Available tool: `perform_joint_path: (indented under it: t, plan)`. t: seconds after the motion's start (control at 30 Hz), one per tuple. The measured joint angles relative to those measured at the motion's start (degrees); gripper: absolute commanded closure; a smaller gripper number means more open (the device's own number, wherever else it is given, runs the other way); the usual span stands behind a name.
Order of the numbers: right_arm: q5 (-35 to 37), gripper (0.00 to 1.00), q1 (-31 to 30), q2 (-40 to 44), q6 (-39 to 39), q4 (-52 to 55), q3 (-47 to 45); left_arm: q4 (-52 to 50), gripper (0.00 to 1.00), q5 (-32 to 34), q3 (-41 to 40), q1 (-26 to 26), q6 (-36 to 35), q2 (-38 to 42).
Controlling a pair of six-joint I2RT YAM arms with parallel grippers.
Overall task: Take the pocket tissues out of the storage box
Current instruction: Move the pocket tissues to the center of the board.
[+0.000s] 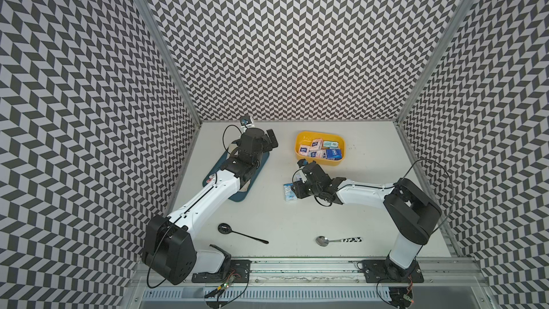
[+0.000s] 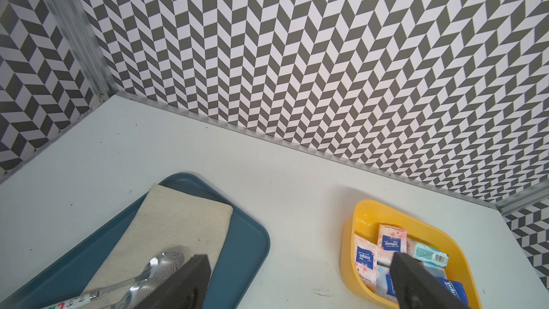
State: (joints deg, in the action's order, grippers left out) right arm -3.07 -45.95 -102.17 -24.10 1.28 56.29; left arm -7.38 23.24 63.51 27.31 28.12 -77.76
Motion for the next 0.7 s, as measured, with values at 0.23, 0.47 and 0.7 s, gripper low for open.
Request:
perform_joint_path:
  t: [0.23, 0.47, 0.7]
  plan:
    - [-1.62, 0.54, -0.5, -1.81, -2.01, -2.6, -0.13, -0.02, 0.01, 0.0, -0.02, -0.11, -0.04, 0.57]
    - [-2.38, 0.64, -0.79, -3.13, -4.5, -4.44, -1.16, 0.0, 0.01, 0.0, -0.09, -0.11, -0.02, 0.66]
    - [-2.16, 0.75, -0.79, -3.98, -8.81, -8.0, -1.84, 0.0, 0.01, -0.17, -0.72, -0.11, 0.0, 1.4]
